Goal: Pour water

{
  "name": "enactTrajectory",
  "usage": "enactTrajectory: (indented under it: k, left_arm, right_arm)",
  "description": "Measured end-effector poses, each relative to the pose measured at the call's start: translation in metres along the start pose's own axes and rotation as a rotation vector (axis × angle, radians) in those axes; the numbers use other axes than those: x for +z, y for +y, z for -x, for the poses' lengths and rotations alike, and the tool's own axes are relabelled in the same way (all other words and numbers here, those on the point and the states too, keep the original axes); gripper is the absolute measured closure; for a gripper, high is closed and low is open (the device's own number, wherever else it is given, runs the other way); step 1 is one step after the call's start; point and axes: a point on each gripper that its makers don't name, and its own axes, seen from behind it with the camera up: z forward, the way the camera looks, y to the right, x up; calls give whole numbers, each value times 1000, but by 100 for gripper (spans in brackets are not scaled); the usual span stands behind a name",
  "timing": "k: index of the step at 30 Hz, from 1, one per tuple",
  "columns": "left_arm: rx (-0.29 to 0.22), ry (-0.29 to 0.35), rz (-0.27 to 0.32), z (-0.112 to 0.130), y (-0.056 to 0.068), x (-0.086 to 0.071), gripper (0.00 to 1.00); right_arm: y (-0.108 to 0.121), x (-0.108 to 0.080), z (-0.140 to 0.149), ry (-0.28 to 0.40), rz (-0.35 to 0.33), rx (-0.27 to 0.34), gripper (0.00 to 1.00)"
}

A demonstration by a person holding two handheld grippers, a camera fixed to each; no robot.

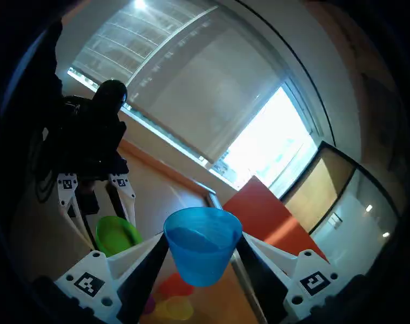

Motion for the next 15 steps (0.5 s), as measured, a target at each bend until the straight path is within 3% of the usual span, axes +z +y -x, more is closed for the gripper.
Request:
enactTrajectory:
  k: [15]
  left_arm:
    - [6,0,4,-1,3,1,16]
  right_arm:
    - [-2,4,-1,-13,-3,-75,10]
